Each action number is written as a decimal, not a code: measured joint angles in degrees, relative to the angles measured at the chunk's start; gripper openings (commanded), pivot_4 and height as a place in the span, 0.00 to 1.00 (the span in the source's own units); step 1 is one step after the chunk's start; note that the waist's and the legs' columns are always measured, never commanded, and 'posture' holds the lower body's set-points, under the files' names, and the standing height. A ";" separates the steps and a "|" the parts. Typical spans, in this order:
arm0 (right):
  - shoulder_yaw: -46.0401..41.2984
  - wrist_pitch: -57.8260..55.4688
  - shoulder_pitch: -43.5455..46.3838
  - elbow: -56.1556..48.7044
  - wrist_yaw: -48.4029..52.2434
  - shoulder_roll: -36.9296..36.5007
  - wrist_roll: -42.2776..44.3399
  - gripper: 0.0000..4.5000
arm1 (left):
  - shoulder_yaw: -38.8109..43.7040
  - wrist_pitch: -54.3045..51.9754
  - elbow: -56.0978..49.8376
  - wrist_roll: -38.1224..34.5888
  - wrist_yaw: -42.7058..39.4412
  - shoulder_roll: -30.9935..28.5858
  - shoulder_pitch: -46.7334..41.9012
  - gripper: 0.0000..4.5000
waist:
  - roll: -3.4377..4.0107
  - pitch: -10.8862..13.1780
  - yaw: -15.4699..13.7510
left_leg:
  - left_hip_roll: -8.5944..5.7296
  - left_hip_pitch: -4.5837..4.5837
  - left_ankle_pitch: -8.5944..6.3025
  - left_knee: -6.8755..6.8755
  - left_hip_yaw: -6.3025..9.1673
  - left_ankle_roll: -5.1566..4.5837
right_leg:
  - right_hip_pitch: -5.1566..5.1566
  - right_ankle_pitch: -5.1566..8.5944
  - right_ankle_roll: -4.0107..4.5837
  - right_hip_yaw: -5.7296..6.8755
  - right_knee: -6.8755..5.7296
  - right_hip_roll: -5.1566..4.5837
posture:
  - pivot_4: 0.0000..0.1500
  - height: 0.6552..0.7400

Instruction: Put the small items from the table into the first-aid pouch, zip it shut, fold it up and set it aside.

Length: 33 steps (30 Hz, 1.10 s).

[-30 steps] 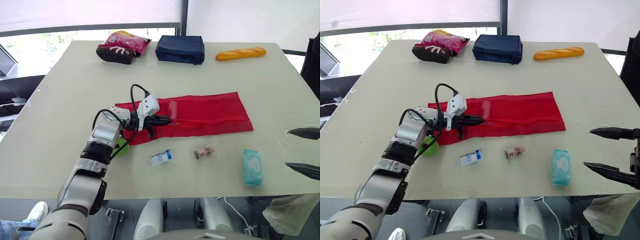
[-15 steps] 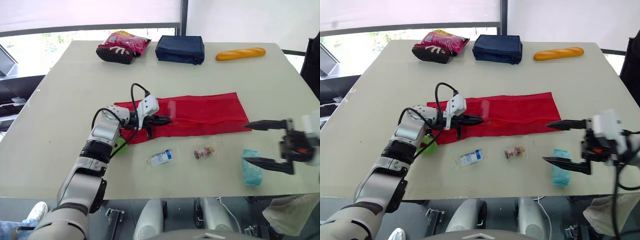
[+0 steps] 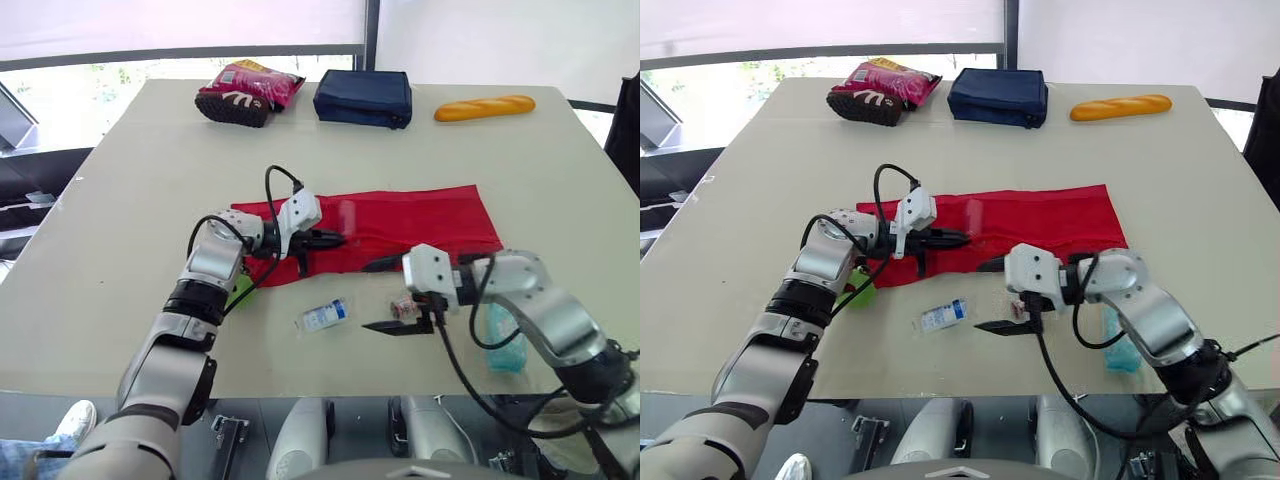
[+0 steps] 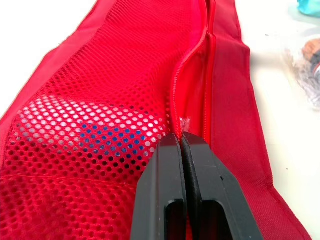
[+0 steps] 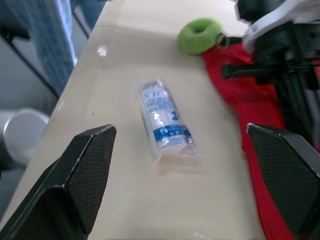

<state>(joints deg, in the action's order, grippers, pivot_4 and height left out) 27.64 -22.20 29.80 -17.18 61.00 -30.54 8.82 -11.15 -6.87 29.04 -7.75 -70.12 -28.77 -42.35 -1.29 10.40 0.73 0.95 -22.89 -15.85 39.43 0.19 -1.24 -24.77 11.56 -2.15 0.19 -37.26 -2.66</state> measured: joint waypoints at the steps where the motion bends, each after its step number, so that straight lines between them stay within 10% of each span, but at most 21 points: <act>1: 1.96 -0.11 0.62 0.66 -0.36 0.73 -1.65 0.99 | -0.05 0.01 0.01 0.00 0.04 0.08 0.01 0.00 | 0.00 0.00 -0.01 | 0.00 0.00 0.00 0.00 0.01 0.00 | -0.02 0.00 0.01 0.01 -0.04 0.00 | 1.00 0.69; 9: 7.95 -0.15 3.80 7.25 -1.50 5.73 -8.33 0.99 | -0.09 0.07 0.01 0.13 0.23 0.23 0.00 0.00 | 0.00 0.00 -0.08 | -0.05 -0.01 0.00 0.04 0.02 0.00 | -0.03 -0.01 0.02 0.01 -0.11 -0.03 | 1.00 0.69; 18: 8.06 -3.87 4.11 6.75 0.85 4.68 -9.91 0.05 | -0.09 0.07 0.01 0.36 0.24 0.24 0.00 0.00 | 0.00 0.00 -0.02 | -0.06 0.00 0.00 0.08 0.05 0.00 | -0.04 -0.01 0.03 0.01 -0.23 -0.03 | 1.00 0.69; 33: -7.80 -36.65 2.39 -5.52 -10.77 -1.61 -3.63 0.02 | 0.00 0.06 0.01 0.74 0.61 1.40 0.00 0.00 | 0.00 0.00 -0.10 | -0.19 -0.01 0.00 0.18 0.14 0.00 | -0.06 -0.01 0.04 0.00 -0.39 -0.15 | 1.00 0.69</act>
<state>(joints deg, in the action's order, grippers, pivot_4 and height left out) 19.84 -58.86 32.19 -22.70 50.23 -32.15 5.19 -11.15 -6.81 29.05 -7.01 -69.51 -27.37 -42.35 -1.29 10.40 0.63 0.76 -22.89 -15.85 39.60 0.33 -1.24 -24.83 11.55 -2.11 0.19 -37.64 -2.82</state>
